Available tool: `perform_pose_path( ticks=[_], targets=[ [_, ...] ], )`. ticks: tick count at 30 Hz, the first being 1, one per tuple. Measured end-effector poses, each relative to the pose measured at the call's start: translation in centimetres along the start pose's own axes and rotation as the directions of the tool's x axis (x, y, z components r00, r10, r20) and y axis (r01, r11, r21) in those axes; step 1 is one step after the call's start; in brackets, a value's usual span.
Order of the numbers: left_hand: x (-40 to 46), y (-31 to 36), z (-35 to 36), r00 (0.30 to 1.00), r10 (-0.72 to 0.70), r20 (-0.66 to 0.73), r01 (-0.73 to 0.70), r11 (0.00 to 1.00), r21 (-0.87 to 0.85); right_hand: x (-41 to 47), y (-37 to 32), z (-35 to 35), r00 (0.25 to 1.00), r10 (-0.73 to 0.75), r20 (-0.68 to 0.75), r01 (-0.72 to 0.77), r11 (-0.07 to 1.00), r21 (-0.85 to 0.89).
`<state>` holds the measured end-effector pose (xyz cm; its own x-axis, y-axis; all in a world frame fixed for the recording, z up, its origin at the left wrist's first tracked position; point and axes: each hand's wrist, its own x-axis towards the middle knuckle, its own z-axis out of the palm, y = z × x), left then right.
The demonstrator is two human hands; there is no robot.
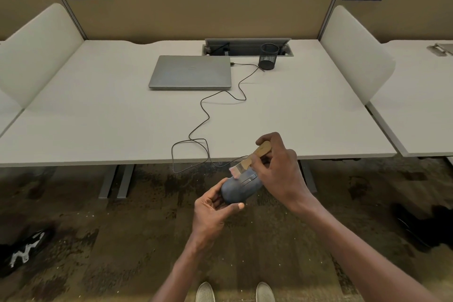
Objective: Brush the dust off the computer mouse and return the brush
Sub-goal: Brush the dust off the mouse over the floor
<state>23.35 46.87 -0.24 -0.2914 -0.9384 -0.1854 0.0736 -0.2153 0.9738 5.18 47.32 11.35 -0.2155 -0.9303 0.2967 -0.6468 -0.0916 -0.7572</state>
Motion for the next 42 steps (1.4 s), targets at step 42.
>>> perform_pose_path(
  ticks=[42],
  targets=[
    [0.8, -0.1, -0.3, 1.000, -0.013, 0.026, 0.014, 0.999, -0.049, 4.5, 2.6, -2.2, 0.992, 0.111, 0.057, -0.107, 0.993, -0.056]
  ],
)
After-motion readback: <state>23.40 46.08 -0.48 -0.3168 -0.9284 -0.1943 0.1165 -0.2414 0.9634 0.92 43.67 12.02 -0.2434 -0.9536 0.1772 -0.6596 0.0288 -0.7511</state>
